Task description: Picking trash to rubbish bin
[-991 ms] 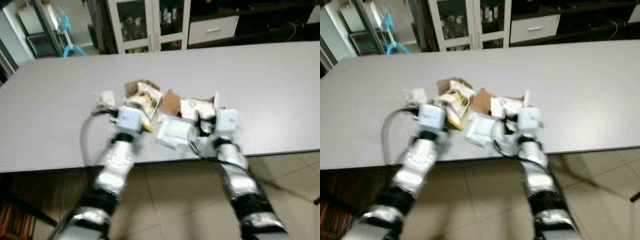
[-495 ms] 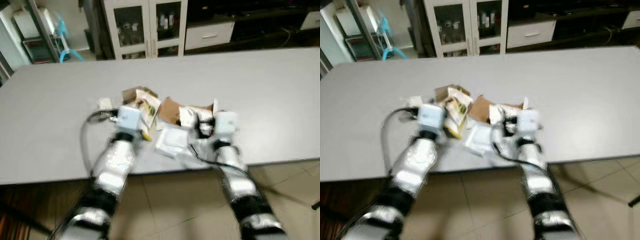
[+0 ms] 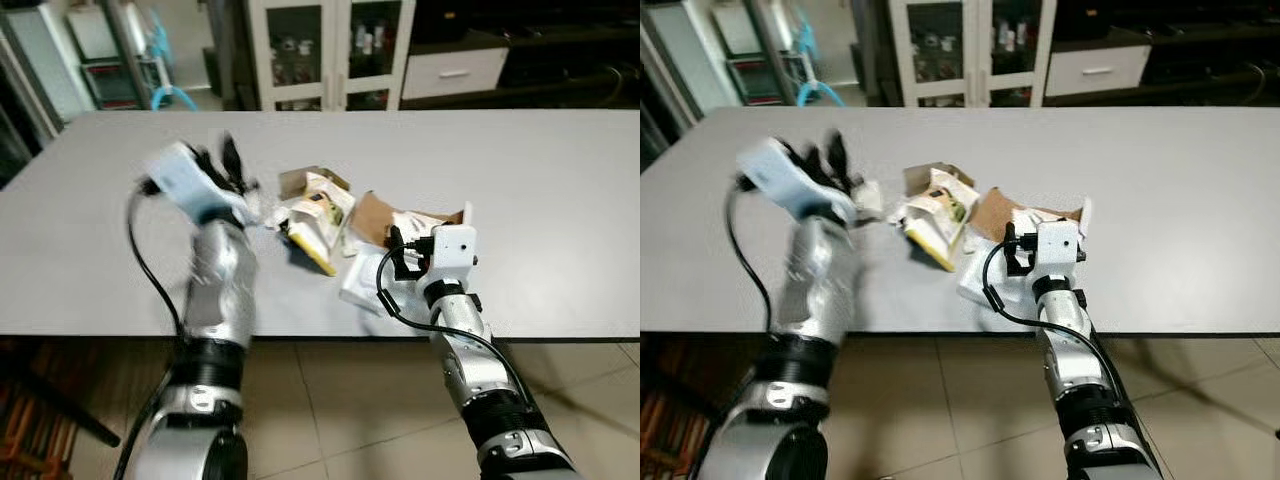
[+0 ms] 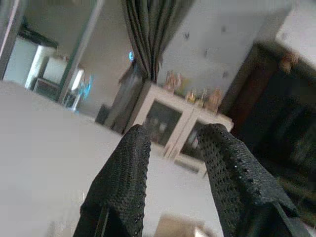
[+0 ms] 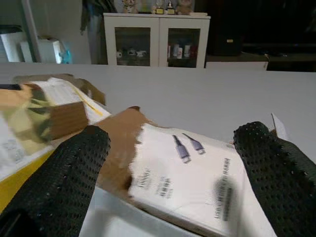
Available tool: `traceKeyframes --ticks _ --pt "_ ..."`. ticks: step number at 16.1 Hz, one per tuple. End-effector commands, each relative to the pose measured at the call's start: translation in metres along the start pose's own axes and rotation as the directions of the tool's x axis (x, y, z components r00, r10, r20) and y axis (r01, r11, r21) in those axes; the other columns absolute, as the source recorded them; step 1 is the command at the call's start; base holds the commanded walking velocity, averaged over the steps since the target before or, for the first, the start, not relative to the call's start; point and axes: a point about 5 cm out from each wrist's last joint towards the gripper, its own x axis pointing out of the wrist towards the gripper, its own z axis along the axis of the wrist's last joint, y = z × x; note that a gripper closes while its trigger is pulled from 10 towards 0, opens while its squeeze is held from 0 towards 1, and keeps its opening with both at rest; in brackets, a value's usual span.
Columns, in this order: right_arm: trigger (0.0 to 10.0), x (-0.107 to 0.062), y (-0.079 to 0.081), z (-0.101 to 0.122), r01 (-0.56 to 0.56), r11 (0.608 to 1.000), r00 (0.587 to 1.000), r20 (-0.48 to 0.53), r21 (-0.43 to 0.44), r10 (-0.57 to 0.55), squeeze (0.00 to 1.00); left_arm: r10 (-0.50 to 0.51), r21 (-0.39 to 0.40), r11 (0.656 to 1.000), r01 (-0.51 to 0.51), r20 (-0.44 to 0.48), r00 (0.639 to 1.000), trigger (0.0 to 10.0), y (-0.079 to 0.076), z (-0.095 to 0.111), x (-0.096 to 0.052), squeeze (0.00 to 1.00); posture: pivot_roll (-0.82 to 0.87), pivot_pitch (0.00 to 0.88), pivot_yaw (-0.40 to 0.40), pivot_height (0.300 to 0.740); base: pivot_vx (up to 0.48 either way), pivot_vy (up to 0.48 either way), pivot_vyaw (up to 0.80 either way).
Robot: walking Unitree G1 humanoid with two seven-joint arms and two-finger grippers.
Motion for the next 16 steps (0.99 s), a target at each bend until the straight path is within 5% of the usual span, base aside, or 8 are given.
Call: traceKeyframes --ticks 1,4,7,13,16 --pt "10.0 0.000 0.001 0.001 -0.009 1.000 1.000 0.005 -0.009 0.009 0.00 0.008 -0.045 0.999 -0.010 -0.031 0.999 10.0 -0.003 0.001 0.002 1.00 -0.02 0.000 0.026 0.740 0.000 0.000 0.00" --pt "10.0 0.001 0.002 0.002 -0.016 1.000 1.000 0.005 -0.011 0.016 0.00 0.057 -0.174 0.982 -0.076 -0.108 0.992 10.0 0.003 -0.006 0.000 1.00 -0.01 0.000 0.014 0.740 0.000 0.000 0.00" --pt "10.0 0.002 -0.001 0.003 -0.011 1.000 1.000 0.005 -0.017 0.011 0.00 0.055 -0.186 0.979 -0.081 -0.145 0.988 10.0 0.004 -0.007 -0.001 1.00 -0.02 0.000 0.011 0.740 0.000 0.000 0.00" --pt "10.0 0.003 0.000 0.002 -0.007 1.000 1.000 -0.001 -0.014 0.007 0.00 -0.164 -0.287 0.954 0.093 -0.235 0.958 10.0 -0.012 -0.015 -0.009 1.00 0.00 0.014 0.020 0.740 0.000 0.000 0.00" --pt "10.0 0.003 0.002 0.002 -0.007 1.000 1.000 -0.001 -0.011 0.007 0.00 -0.312 -0.282 0.933 0.224 -0.319 0.895 10.0 -0.028 -0.024 -0.016 1.00 -0.01 0.019 0.025 0.740 0.000 0.000 0.00"
